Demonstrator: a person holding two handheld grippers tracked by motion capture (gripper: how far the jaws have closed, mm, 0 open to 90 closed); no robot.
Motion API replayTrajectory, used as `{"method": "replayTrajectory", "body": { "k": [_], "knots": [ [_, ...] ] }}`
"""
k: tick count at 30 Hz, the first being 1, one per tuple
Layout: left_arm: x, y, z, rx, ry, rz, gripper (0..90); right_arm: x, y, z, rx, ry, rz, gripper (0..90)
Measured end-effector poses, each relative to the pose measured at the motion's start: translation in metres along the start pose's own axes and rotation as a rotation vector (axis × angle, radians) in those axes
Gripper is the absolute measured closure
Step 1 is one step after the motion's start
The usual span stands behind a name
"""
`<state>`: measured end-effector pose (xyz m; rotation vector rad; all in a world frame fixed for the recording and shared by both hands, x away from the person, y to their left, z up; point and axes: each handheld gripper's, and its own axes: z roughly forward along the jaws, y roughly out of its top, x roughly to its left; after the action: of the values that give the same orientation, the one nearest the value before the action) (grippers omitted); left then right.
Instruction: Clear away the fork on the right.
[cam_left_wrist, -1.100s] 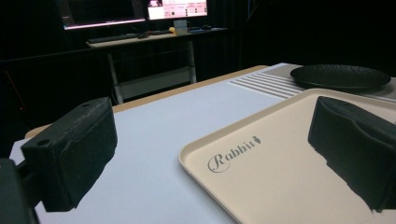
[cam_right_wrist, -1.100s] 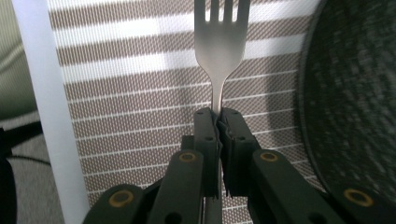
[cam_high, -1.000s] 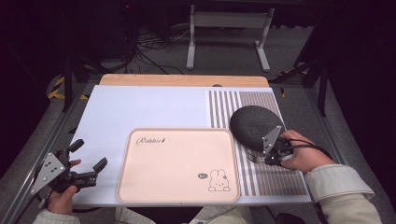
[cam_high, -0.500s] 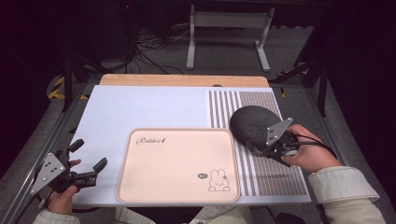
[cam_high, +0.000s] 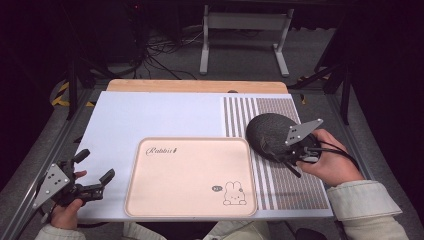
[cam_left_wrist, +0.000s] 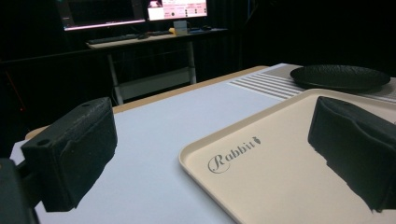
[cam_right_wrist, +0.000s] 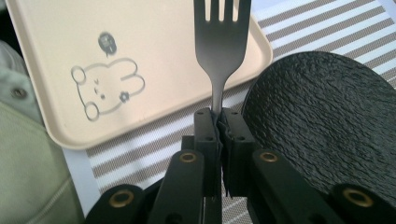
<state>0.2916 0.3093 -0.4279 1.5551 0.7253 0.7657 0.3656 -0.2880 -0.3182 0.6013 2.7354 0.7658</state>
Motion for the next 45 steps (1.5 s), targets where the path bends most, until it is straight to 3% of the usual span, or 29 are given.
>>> {"method": "replayTrajectory", "body": {
  "k": [2,4,8,12,16,18,24,27,29,32,45],
  "knots": [
    [0.000,0.000,0.000,0.000,0.001,0.002,2.1,0.002,0.005,-0.002,-0.018,0.001,0.037,86.6],
    [0.000,0.000,0.000,0.001,0.001,0.003,2.1,0.003,0.006,-0.002,-0.023,-0.004,0.043,86.6],
    [0.000,0.000,0.000,0.000,-0.001,0.003,2.1,0.008,0.012,-0.004,-0.077,-0.021,0.142,86.6],
    [0.000,0.000,0.000,0.000,-0.002,0.001,2.1,0.011,0.018,-0.005,-0.098,-0.049,0.201,86.7],
    [0.000,0.000,0.000,-0.002,-0.001,0.001,2.1,0.015,0.026,-0.005,-0.105,-0.049,0.273,86.6],
    [0.000,0.000,0.000,-0.003,-0.001,0.001,2.1,0.018,0.031,-0.003,-0.113,-0.075,0.292,86.6],
    [0.000,0.000,0.000,-0.005,-0.002,0.000,2.1,0.026,0.042,0.002,-0.121,-0.081,0.357,86.6],
    [0.000,0.000,0.000,-0.004,-0.003,0.001,2.0,0.029,0.048,0.004,-0.117,-0.087,0.407,86.6],
    [0.000,0.000,0.000,-0.002,-0.003,0.001,2.0,0.032,0.052,0.005,-0.114,-0.100,0.471,86.7],
    [0.000,0.000,0.000,-0.004,-0.002,0.002,2.1,0.035,0.057,0.007,-0.112,-0.101,0.512,86.7],
    [0.001,0.000,-0.001,-0.005,-0.003,0.003,2.1,0.042,0.071,0.027,-0.086,-0.107,0.584,86.7]
  ]
}}
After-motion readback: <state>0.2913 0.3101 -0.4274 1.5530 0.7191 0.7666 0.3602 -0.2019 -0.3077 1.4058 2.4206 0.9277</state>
